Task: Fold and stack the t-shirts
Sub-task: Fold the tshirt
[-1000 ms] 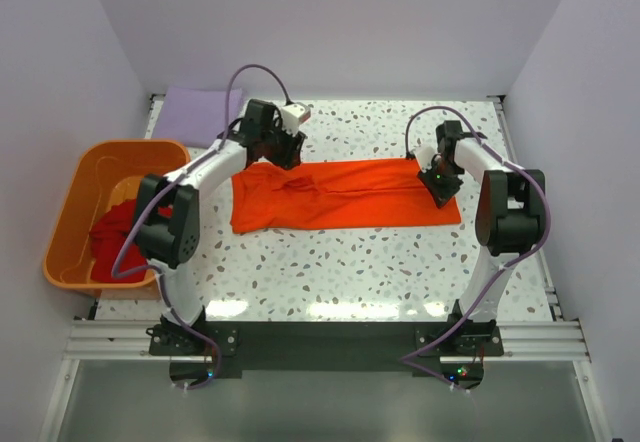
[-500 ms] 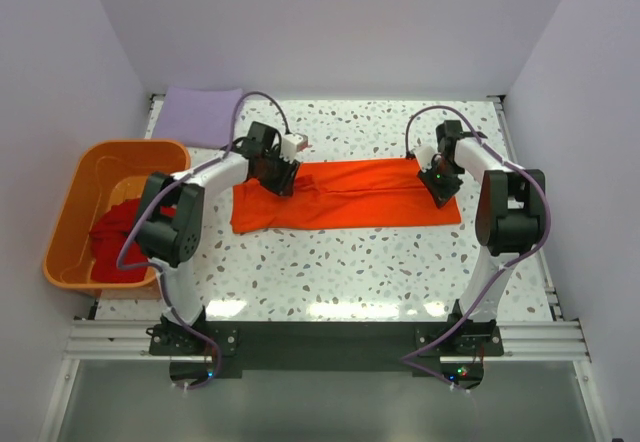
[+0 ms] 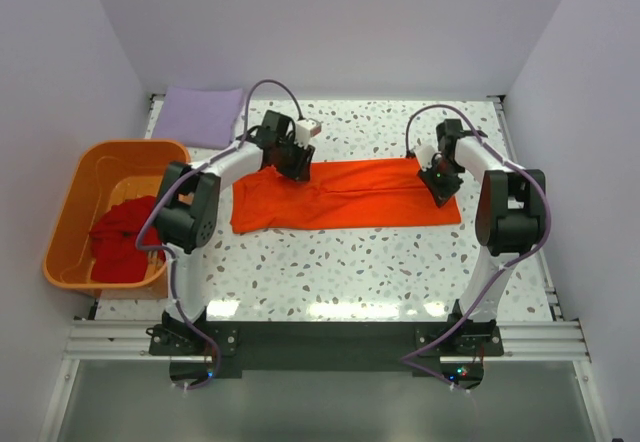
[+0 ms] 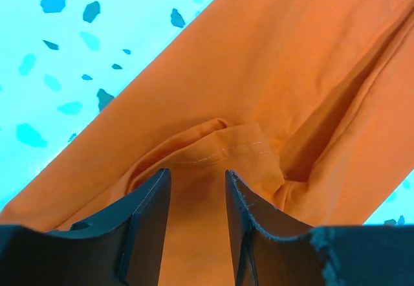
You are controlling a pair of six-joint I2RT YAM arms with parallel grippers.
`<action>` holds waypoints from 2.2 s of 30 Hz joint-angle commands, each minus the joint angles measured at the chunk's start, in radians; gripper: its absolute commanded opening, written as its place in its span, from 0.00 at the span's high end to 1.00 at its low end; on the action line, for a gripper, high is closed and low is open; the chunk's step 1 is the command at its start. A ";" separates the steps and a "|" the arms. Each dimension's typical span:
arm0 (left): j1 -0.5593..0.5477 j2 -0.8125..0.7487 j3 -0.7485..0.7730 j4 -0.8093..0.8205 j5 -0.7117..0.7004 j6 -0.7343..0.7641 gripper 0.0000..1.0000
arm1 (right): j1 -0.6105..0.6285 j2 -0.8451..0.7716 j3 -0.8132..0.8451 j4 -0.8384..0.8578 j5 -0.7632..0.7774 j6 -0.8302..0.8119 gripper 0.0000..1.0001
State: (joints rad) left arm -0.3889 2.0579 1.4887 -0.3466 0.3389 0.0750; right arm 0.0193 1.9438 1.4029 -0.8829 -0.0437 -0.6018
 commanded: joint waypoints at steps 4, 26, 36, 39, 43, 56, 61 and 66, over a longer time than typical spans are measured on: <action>-0.004 -0.123 -0.054 0.044 0.035 -0.004 0.55 | 0.001 -0.013 0.064 -0.018 -0.018 0.027 0.88; -0.001 -0.332 -0.374 -0.176 -0.142 0.019 0.49 | 0.160 0.208 0.260 0.119 0.131 0.031 0.88; 0.013 -0.150 -0.322 -0.167 -0.213 0.058 0.53 | 0.160 0.093 -0.005 0.125 0.240 -0.101 0.92; 0.042 -0.065 -0.233 -0.167 -0.228 0.106 0.53 | 0.162 0.008 -0.109 0.092 0.214 -0.104 0.93; 0.088 0.111 0.063 -0.231 -0.163 0.216 0.50 | 0.168 -0.101 -0.225 0.029 0.128 -0.098 0.92; 0.211 0.123 0.430 -0.213 0.089 0.131 0.43 | 0.186 -0.315 -0.121 -0.182 -0.131 -0.030 0.87; 0.285 0.192 0.522 -0.317 0.081 0.149 0.44 | 0.237 -0.292 -0.156 -0.214 -0.194 -0.012 0.87; 0.306 0.238 0.556 -0.376 0.074 0.227 0.44 | 0.291 -0.286 -0.254 -0.183 -0.173 -0.016 0.88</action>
State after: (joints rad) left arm -0.0799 2.2742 2.0125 -0.6601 0.3973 0.2497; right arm 0.2855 1.6501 1.1934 -1.0451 -0.1925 -0.6327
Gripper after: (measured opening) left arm 0.561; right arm 0.124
